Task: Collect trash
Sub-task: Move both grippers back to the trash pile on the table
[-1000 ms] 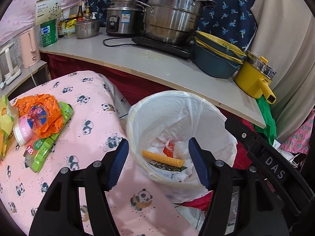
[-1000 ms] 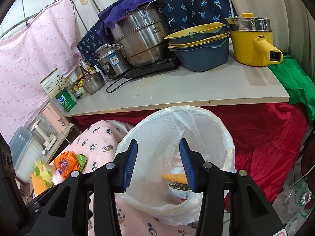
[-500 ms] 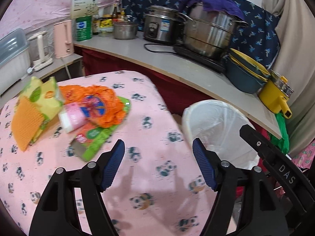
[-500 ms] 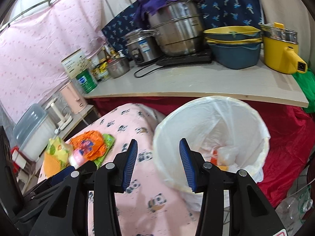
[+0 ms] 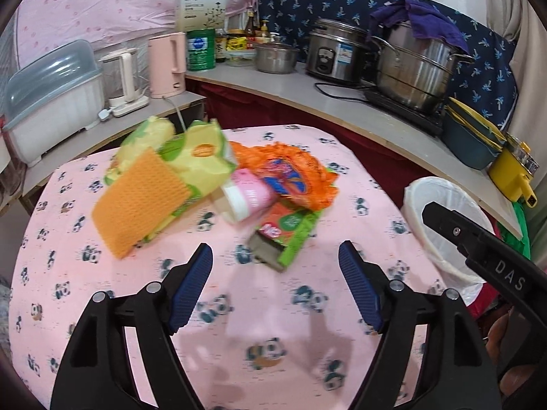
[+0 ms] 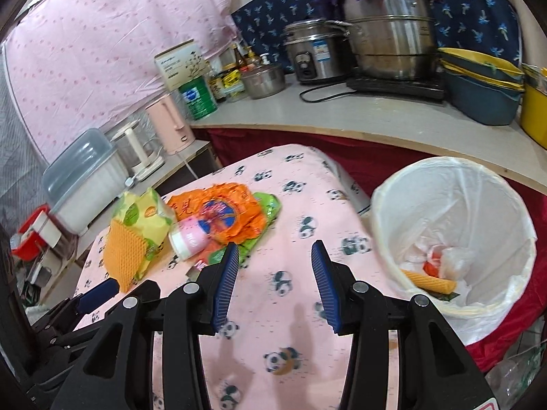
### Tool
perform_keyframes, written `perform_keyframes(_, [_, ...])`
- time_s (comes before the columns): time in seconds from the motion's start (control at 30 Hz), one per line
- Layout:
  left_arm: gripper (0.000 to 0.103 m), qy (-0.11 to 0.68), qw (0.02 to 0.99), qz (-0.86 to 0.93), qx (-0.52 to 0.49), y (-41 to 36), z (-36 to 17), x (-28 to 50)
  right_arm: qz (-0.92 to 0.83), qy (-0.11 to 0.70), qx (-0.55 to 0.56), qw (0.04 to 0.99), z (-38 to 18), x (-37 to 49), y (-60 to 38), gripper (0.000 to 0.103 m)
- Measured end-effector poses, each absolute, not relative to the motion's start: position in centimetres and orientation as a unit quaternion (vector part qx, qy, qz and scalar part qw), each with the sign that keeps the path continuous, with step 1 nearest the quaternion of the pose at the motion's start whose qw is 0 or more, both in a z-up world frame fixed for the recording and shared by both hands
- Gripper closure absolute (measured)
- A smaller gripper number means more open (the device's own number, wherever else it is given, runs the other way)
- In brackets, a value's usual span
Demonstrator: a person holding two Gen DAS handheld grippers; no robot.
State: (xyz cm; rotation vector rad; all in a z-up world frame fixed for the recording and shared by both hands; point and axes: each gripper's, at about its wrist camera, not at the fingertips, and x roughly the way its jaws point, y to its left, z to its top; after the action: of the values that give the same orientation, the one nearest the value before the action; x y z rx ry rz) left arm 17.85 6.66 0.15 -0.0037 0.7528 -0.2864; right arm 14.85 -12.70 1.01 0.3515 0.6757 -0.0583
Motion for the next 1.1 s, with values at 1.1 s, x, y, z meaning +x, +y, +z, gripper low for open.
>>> perform_keyframes(1.1, [0.036,0.396,0.912,-0.104,0.007,18.7,-5.2,27.2,-0.011,0.385,0.127,0.914,-4.0,27.8,-6.0,0.045])
